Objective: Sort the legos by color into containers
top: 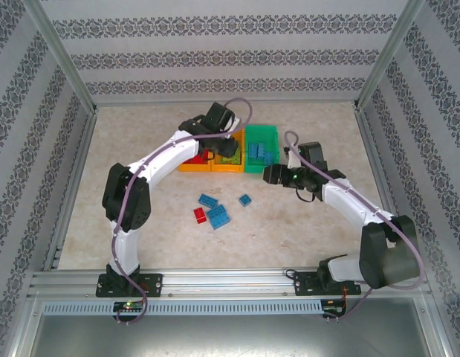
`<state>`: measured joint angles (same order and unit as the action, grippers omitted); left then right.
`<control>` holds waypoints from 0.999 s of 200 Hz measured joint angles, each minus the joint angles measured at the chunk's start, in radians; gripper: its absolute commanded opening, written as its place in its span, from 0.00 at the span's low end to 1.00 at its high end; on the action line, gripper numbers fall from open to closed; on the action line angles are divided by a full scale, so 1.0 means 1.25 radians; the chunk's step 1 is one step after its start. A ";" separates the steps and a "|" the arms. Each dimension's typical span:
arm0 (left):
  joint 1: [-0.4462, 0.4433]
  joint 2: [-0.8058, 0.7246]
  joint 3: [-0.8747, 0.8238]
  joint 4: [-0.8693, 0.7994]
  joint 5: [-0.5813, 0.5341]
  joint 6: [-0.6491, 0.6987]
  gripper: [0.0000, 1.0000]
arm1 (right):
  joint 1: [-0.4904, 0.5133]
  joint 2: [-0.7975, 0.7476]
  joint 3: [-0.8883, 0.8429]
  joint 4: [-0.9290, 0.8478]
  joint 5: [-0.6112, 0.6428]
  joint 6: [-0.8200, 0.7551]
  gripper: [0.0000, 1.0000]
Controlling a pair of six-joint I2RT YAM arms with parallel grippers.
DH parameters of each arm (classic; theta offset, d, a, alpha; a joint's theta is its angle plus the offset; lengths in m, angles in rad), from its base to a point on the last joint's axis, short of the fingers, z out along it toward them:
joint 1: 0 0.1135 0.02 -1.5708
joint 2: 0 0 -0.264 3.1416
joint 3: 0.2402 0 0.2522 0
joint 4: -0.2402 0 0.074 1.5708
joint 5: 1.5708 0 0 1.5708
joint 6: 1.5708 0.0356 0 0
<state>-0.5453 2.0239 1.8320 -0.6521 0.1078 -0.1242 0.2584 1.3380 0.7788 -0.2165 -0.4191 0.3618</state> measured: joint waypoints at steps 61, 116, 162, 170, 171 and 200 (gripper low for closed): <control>0.030 0.208 0.227 -0.050 -0.005 -0.052 0.48 | 0.151 0.009 -0.054 0.001 0.077 -0.085 0.78; 0.035 0.245 0.250 -0.072 -0.021 -0.122 0.66 | 0.255 0.103 -0.027 -0.014 0.123 -0.132 0.82; 0.035 0.121 0.066 -0.013 -0.005 -0.175 1.00 | 0.289 0.161 0.021 -0.021 0.144 -0.164 0.83; 0.035 0.097 0.044 -0.005 -0.002 -0.182 1.00 | 0.290 0.169 0.030 -0.023 0.148 -0.170 0.83; 0.035 0.095 0.042 -0.004 -0.002 -0.182 1.00 | 0.291 0.171 0.032 -0.024 0.149 -0.170 0.83; 0.035 0.011 -0.027 0.033 0.019 -0.204 1.00 | 0.300 0.214 0.078 -0.040 0.175 -0.185 0.78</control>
<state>-0.5018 2.0380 1.7977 -0.6113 0.1310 -0.3798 0.6334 1.6058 0.8761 -0.2668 -0.2005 0.1307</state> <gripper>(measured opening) 0.994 0.806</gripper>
